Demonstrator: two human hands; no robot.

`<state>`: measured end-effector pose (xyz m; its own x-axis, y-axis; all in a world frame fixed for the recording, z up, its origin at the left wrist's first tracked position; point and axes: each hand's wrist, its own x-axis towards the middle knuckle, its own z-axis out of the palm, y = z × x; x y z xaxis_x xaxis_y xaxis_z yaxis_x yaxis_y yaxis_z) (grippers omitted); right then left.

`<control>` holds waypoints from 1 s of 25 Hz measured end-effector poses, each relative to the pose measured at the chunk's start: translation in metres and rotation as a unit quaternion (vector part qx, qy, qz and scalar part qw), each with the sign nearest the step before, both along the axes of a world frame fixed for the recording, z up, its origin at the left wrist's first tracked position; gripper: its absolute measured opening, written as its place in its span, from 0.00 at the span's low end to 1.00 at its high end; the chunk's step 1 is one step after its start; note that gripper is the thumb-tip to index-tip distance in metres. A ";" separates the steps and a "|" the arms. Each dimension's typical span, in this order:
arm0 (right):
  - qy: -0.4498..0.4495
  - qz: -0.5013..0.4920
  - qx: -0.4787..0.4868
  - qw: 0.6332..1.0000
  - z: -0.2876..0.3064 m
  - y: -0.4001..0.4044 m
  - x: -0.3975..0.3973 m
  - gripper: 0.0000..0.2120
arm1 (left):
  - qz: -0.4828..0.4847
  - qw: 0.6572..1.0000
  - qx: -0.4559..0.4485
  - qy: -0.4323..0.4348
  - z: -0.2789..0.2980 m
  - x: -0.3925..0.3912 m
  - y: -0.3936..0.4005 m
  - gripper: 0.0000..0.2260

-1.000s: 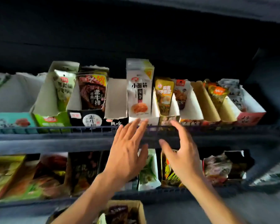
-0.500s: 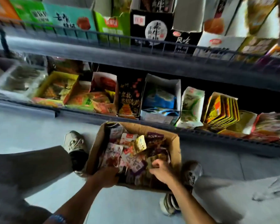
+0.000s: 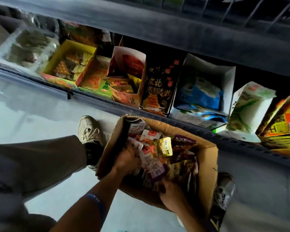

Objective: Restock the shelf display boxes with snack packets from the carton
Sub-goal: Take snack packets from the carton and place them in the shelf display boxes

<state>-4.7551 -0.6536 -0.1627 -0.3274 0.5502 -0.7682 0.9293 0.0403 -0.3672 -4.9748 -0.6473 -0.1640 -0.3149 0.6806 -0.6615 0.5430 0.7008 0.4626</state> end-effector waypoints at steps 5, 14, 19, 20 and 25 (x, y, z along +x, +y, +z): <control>0.036 -0.071 0.003 0.997 -0.011 0.008 0.009 0.07 | 0.061 0.995 0.005 0.073 -0.020 0.014 -0.002 0.51; 0.054 -0.114 0.084 0.988 -0.003 0.016 0.005 0.04 | -0.018 0.998 -0.005 0.057 -0.017 0.014 -0.006 0.46; 0.058 -0.120 0.077 0.988 0.002 0.011 0.013 0.05 | -0.046 0.997 -0.043 0.044 -0.020 0.024 -0.011 0.40; 0.059 -0.118 0.079 0.988 0.003 0.011 0.014 0.05 | -0.082 0.996 -0.041 0.024 -0.023 0.026 -0.013 0.36; 0.060 -0.122 0.079 0.987 0.007 0.013 0.015 0.05 | -0.152 0.984 -0.060 0.065 -0.027 0.035 -0.020 0.31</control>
